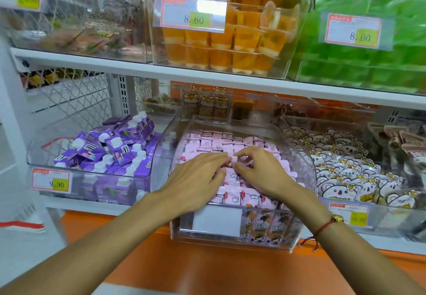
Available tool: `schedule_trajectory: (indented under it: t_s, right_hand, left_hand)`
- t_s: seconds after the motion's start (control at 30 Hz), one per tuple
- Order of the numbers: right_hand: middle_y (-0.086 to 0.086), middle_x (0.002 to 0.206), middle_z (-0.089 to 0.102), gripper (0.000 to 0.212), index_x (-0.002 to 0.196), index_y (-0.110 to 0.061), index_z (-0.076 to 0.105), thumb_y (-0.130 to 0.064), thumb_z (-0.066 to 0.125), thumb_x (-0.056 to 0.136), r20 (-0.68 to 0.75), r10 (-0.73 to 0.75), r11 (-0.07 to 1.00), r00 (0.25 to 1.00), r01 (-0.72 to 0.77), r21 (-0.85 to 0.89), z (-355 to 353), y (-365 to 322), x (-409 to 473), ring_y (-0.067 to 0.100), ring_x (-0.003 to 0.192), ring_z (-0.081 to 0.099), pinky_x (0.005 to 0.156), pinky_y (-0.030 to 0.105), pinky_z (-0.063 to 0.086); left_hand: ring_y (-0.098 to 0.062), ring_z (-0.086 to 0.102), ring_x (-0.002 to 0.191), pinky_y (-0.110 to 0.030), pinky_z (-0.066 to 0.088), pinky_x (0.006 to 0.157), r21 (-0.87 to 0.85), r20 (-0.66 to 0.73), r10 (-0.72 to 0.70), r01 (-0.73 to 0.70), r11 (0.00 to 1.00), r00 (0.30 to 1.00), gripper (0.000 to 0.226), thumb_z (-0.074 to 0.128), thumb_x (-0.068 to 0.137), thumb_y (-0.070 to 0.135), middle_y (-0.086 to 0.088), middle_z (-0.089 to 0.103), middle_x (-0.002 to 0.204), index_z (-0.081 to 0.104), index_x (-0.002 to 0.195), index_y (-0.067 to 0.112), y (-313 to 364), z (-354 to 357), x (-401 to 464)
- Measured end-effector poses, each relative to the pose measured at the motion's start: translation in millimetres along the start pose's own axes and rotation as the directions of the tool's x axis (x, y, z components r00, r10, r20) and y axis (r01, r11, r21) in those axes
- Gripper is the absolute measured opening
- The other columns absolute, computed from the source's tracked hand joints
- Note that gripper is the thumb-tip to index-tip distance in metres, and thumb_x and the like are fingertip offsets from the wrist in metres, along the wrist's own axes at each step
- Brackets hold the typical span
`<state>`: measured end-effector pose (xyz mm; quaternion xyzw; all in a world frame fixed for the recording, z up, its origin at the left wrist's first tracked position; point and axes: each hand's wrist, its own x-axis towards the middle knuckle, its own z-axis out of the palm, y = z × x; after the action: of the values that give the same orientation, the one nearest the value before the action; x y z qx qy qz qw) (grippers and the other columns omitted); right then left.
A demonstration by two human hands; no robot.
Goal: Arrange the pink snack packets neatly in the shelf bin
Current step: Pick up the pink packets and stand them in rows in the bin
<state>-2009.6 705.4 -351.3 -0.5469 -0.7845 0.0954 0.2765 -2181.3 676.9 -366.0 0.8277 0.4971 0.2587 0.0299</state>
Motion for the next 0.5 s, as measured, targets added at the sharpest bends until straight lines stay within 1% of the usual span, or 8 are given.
schedule_trajectory:
  t_s: [0.07, 0.1, 0.17, 0.23, 0.27, 0.33, 0.4, 0.5]
  right_hand:
    - [0.006, 0.113, 0.065, 0.028, 0.117, -0.014, 0.064, -0.026, 0.053, 0.093, 0.039, -0.009, 1.000, 0.999, 0.010, -0.018, -4.2, -0.1, -3.2, 0.022, 0.097, 0.063, 0.082, 0.033, 0.051]
    - [0.006, 0.116, 0.065, 0.028, 0.119, -0.016, 0.063, -0.023, 0.051, 0.094, 0.006, -0.009, 0.999, 1.000, 0.009, -0.044, -8.6, 1.7, -4.3, 0.021, 0.097, 0.063, 0.084, 0.033, 0.051]
    - [0.001, 0.118, 0.064, 0.029, 0.120, -0.020, 0.062, -0.018, 0.050, 0.094, -0.139, -0.016, 0.993, 0.990, 0.000, -0.115, -19.1, 8.6, -4.6, 0.016, 0.097, 0.060, 0.083, 0.030, 0.048]
    - [-0.002, 0.115, 0.066, 0.026, 0.115, -0.021, 0.065, -0.016, 0.051, 0.094, -0.223, -0.024, 0.991, 0.975, -0.006, -0.132, -26.4, 15.8, -3.3, 0.012, 0.092, 0.058, 0.076, 0.024, 0.043]
    - [-0.002, 0.114, 0.066, 0.024, 0.113, -0.020, 0.066, -0.018, 0.052, 0.094, -0.211, -0.018, 0.991, 0.977, -0.011, -0.135, -27.0, 17.9, -2.3, 0.012, 0.089, 0.058, 0.074, 0.022, 0.041]
    - [0.004, 0.111, 0.066, 0.023, 0.111, -0.019, 0.068, -0.023, 0.053, 0.095, -0.088, -0.008, 0.984, 0.996, -0.007, -0.175, -22.3, 19.9, -0.9, 0.015, 0.089, 0.057, 0.074, 0.025, 0.043]
    - [0.010, 0.110, 0.063, 0.026, 0.113, -0.018, 0.068, -0.027, 0.052, 0.095, 0.048, -0.003, 0.973, 0.999, 0.014, -0.229, -17.3, 19.4, 0.1, 0.024, 0.099, 0.054, 0.081, 0.031, 0.044]
    - [0.010, 0.106, 0.064, 0.025, 0.111, -0.019, 0.069, -0.029, 0.055, 0.093, 0.108, 0.006, 0.965, 0.994, 0.023, -0.262, -18.5, 19.4, 5.4, 0.028, 0.102, 0.054, 0.084, 0.035, 0.045]
  left_hand:
    - [-0.009, 0.038, 0.132, -0.030, 0.037, 0.102, 0.057, 0.055, -0.022, 0.019, 0.998, 0.998, 0.040, 0.029, 0.101, 0.036, 0.015, 0.041, 0.146, 0.046, 0.137, 0.033, -1.7, 1.1, 2.1]
    - [-0.011, 0.041, 0.130, -0.032, 0.038, 0.099, 0.066, 0.075, -0.031, 0.026, 0.997, 0.997, 0.040, 0.028, 0.100, 0.036, 0.013, 0.045, 0.144, 0.048, 0.135, 0.033, -2.8, 1.0, 3.7]
    - [-0.014, 0.047, 0.123, -0.032, 0.041, 0.085, 0.078, 0.095, -0.035, 0.027, 0.997, 0.995, 0.039, 0.029, 0.100, 0.035, 0.010, 0.053, 0.136, 0.052, 0.131, 0.033, -3.5, -0.6, 6.3]
    - [-0.015, 0.050, 0.118, -0.029, 0.035, 0.076, 0.074, 0.098, -0.038, 0.031, 0.997, 0.994, 0.037, 0.032, 0.099, 0.033, 0.009, 0.056, 0.132, 0.053, 0.129, 0.032, -1.6, -1.8, 7.9]
    - [-0.014, 0.051, 0.117, -0.028, 0.034, 0.076, 0.070, 0.091, -0.037, 0.031, 0.997, 0.995, 0.035, 0.034, 0.099, 0.032, 0.009, 0.056, 0.132, 0.053, 0.128, 0.031, 0.1, -2.1, 8.0]
    - [-0.013, 0.049, 0.118, -0.027, 0.036, 0.079, 0.072, 0.039, -0.015, 0.012, 0.997, 0.999, 0.033, 0.036, 0.099, 0.032, 0.011, 0.054, 0.132, 0.053, 0.127, 0.029, 3.5, -1.5, 7.1]
    - [-0.012, 0.041, 0.128, -0.027, 0.037, 0.092, 0.070, 0.023, 0.028, -0.030, 0.997, 0.999, 0.037, 0.036, 0.099, 0.041, 0.013, 0.046, 0.140, 0.048, 0.132, 0.031, 5.2, -0.5, 5.3]
    - [-0.009, 0.020, 0.142, -0.029, 0.021, 0.111, 0.075, 0.168, 0.059, -0.073, 0.995, 0.984, 0.054, 0.025, 0.094, 0.060, 0.014, 0.024, 0.155, 0.030, 0.144, 0.040, 7.2, 0.5, 3.7]
